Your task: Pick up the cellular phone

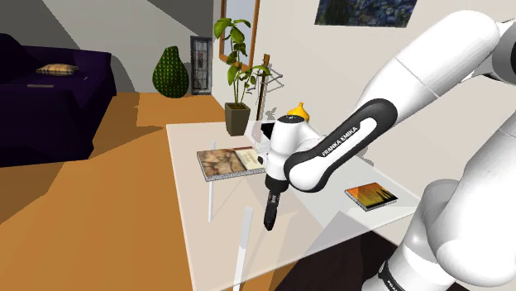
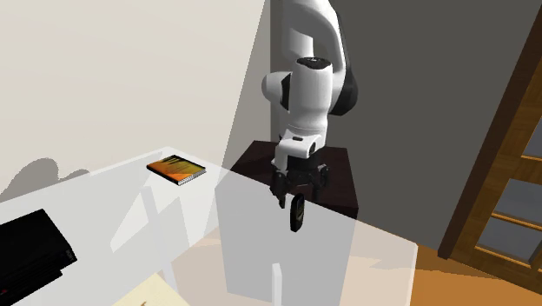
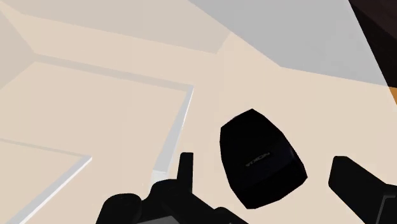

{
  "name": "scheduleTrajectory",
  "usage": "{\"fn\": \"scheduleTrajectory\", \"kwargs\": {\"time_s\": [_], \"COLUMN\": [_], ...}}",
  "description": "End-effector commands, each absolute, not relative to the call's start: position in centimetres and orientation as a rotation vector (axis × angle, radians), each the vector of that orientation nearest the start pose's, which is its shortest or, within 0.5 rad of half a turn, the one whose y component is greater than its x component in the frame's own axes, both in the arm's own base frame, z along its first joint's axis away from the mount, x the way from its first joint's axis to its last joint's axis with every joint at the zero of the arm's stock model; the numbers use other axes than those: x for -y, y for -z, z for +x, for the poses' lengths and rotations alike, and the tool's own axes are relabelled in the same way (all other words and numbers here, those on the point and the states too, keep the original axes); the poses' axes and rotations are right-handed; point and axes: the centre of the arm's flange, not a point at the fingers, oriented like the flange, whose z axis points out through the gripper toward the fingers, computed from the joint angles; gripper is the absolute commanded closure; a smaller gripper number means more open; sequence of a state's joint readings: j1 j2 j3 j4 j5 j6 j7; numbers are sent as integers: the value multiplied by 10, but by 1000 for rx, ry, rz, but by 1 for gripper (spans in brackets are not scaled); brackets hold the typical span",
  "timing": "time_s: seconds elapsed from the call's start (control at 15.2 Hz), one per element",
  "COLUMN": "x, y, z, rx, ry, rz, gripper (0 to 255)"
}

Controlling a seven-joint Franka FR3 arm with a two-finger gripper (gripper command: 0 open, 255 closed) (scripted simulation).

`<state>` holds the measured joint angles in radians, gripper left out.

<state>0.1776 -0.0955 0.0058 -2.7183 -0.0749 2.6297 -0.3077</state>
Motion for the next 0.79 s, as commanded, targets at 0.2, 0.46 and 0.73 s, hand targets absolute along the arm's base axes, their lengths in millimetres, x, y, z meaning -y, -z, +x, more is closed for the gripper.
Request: {"fn": "scheduleTrajectory", "kwargs": {"time_s": [0.2, 0.46, 0.73], "x": [-75, -74, -74], "y": [-248, -248, -248], "z": [396, 396, 396], "rx": [873, 873, 873], "ry": [8, 8, 8], "rz": [-3057, -3057, -3057], "gripper": [255, 255, 255]}}
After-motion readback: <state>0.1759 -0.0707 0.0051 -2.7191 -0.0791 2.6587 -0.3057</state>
